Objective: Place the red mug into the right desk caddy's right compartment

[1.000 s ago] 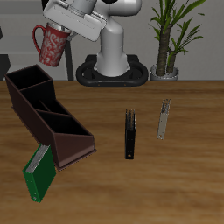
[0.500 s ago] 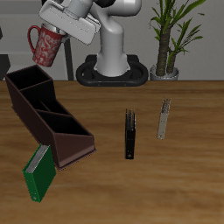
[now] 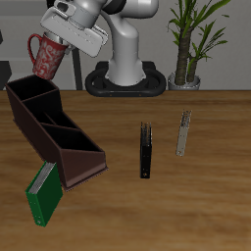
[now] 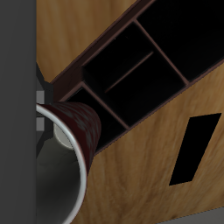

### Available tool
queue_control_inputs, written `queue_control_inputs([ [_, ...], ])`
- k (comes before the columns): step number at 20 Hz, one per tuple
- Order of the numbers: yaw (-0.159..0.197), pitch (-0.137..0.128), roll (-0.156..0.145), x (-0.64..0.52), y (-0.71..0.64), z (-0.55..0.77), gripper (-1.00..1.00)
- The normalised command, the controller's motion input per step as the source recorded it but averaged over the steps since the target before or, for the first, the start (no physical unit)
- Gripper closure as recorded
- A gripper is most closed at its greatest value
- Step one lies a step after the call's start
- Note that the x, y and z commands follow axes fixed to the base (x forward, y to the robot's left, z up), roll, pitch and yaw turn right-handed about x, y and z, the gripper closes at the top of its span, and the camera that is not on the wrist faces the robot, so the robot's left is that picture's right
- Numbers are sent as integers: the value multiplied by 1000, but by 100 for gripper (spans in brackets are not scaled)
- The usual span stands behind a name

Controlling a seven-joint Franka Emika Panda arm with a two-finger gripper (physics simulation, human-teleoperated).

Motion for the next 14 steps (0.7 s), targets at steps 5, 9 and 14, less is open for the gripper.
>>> queue_control_inputs([
  [5, -32, 22, -24, 25, -134, -165, 100],
  [9, -49, 12, 7, -86, -129, -109, 100],
  [14, 3, -10, 91, -155, -48, -2, 100],
])
